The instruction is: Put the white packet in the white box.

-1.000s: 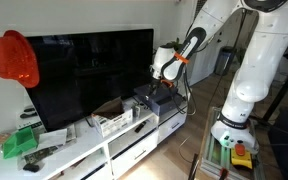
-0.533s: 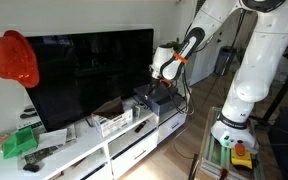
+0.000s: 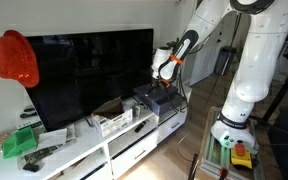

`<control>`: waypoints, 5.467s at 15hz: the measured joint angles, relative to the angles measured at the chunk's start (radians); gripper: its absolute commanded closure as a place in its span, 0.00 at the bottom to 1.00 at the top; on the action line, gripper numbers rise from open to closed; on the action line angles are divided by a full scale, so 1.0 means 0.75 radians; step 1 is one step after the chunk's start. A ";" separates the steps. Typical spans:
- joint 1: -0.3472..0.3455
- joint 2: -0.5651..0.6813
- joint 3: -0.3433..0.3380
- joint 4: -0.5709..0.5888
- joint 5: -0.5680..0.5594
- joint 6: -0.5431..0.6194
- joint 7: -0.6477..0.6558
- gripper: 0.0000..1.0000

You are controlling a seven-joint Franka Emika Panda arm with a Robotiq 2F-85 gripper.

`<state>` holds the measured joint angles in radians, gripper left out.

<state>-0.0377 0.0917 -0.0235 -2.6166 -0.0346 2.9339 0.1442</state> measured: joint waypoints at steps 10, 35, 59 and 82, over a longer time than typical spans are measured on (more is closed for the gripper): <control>0.064 0.253 -0.056 0.115 -0.020 0.166 -0.014 0.00; 0.162 0.720 -0.088 0.545 -0.018 0.262 -0.099 0.95; 0.494 -0.042 -0.255 0.148 -0.500 -0.094 -0.029 0.79; 0.593 0.186 -0.166 0.308 -0.919 0.176 -0.394 0.95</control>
<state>0.4068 0.2313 -0.1477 -2.3853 -0.7240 3.0655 -0.1516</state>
